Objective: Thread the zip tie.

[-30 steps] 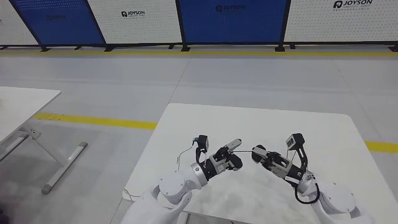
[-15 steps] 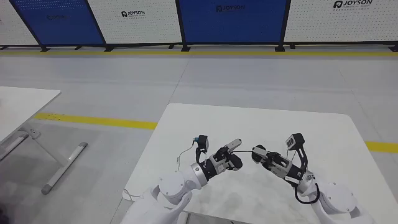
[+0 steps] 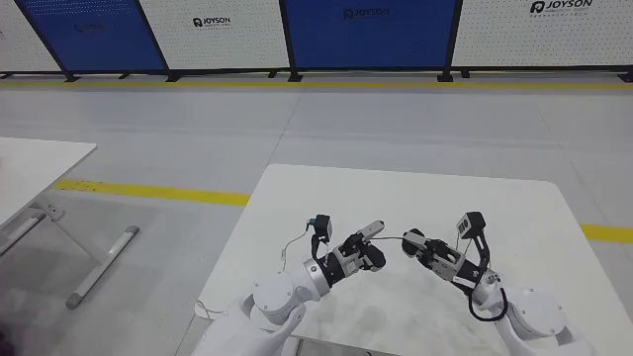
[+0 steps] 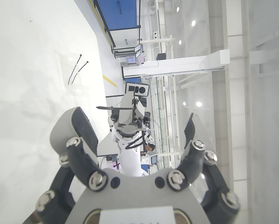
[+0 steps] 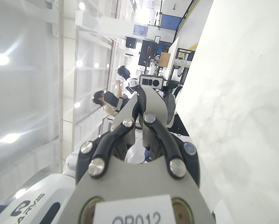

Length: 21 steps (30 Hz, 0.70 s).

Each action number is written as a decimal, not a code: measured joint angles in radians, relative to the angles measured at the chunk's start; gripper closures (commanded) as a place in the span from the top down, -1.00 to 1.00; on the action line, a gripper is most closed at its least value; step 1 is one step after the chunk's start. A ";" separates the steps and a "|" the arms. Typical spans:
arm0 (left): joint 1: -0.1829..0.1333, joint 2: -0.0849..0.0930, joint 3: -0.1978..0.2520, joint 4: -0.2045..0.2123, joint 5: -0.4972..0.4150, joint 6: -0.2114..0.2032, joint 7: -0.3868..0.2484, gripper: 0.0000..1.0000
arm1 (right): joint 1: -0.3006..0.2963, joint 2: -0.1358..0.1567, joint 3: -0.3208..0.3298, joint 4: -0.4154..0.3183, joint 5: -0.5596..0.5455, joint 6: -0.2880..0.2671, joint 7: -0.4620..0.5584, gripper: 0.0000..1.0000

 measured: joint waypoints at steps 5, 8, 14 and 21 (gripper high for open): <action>0.000 0.000 0.000 0.000 0.000 0.000 0.000 1.00 | 0.000 0.000 0.000 0.000 0.000 0.000 0.000 -1.00; 0.000 0.000 0.000 0.000 0.000 0.000 0.000 1.00 | -0.005 0.000 0.000 -0.005 0.000 0.004 -0.002 -1.00; -0.006 -0.003 0.001 0.009 0.022 -0.047 0.031 1.00 | -0.027 0.003 0.023 -0.024 0.010 0.010 0.050 -1.00; -0.009 -0.008 0.008 0.018 0.061 -0.080 0.123 1.00 | -0.034 0.003 0.032 -0.029 0.031 0.003 0.042 -1.00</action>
